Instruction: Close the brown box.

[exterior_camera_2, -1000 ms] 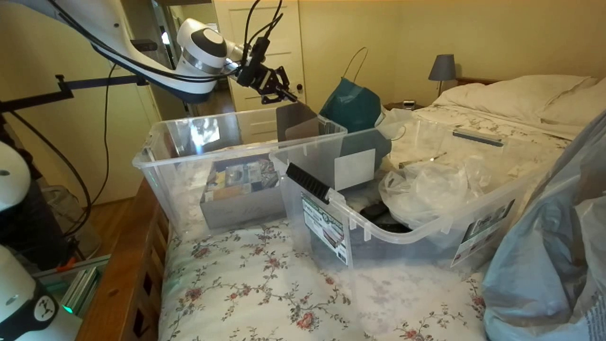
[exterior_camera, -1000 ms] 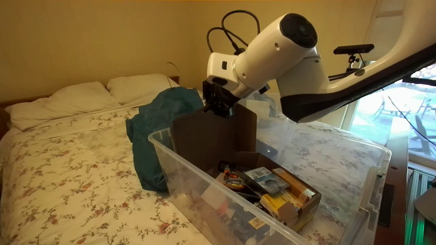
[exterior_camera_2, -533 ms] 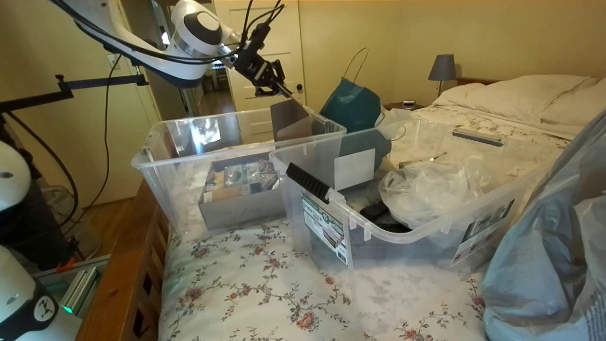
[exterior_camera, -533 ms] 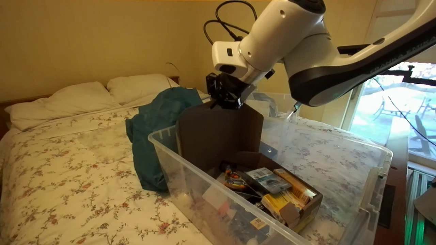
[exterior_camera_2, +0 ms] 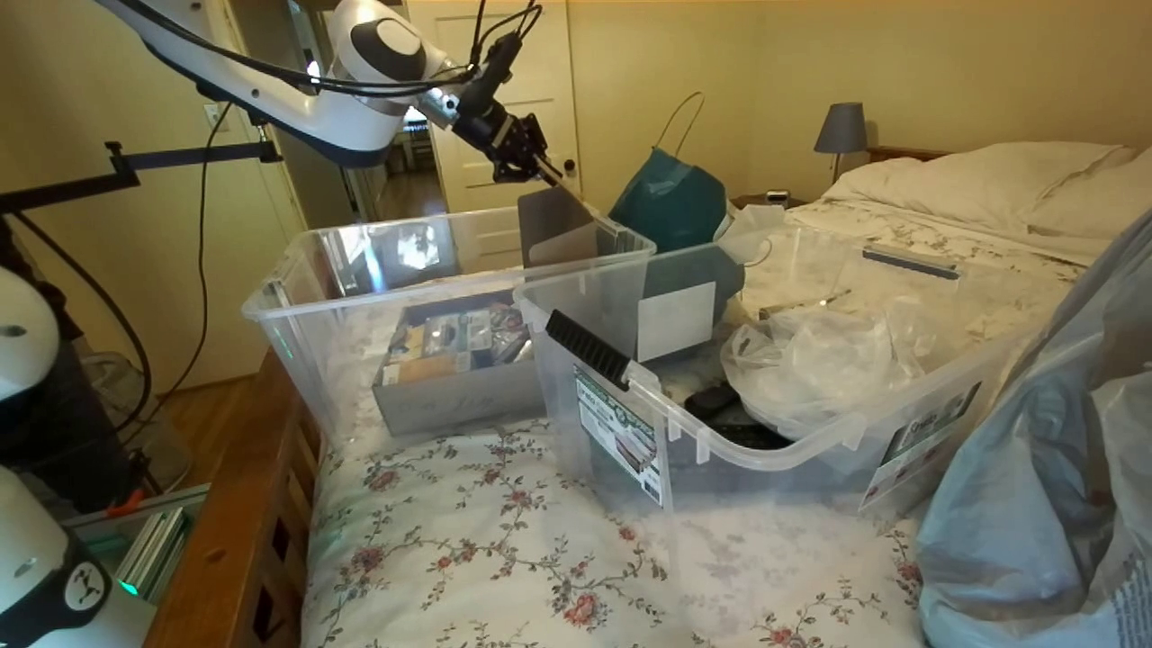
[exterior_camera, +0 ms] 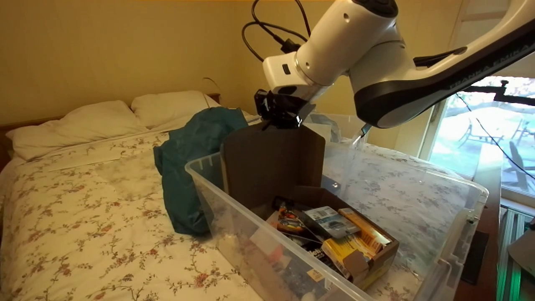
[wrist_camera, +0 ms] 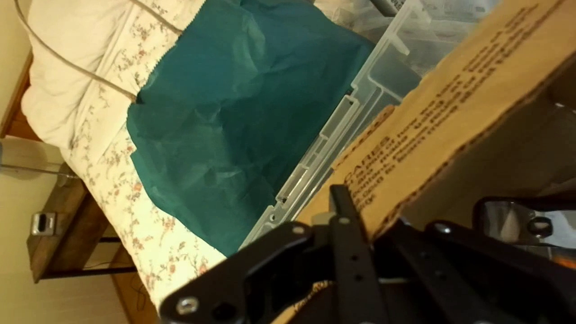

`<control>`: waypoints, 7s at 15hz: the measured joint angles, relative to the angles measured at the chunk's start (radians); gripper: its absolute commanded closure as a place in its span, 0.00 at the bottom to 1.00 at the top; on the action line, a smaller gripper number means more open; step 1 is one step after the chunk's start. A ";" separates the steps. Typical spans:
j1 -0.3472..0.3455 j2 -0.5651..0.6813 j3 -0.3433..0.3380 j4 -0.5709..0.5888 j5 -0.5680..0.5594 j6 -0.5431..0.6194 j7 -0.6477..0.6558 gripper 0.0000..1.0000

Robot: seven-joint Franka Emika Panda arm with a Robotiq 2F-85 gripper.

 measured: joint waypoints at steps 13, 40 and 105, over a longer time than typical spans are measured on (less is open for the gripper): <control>0.193 0.142 -0.058 -0.051 0.230 -0.290 -0.034 0.99; 0.144 0.186 0.137 -0.400 0.658 0.001 0.388 0.69; 0.082 0.220 -0.002 -0.085 0.352 -0.273 0.236 0.02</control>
